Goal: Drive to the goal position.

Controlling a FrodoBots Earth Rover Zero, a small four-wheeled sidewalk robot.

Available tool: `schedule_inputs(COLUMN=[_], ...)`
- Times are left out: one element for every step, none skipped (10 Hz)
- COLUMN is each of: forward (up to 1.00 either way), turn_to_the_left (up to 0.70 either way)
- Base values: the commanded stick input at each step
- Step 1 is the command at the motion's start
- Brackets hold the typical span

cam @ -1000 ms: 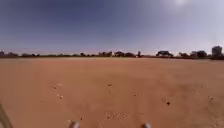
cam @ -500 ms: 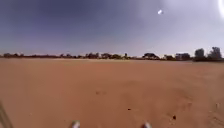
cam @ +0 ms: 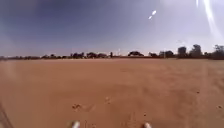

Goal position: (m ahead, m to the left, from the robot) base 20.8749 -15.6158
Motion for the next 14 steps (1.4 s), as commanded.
schedule_inputs(forward=[1.00, 1.00, 1.00, 1.00, 1.00, 1.00, 1.00, 1.00, 1.00, 1.00, 1.00, 1.00, 1.00, 1.00], turn_to_the_left=[0.00, 0.00, 0.00, 0.00, 0.00, 0.00, 0.27, 0.27, 0.24, 0.11, 0.00, 0.00, 0.00, 0.00])
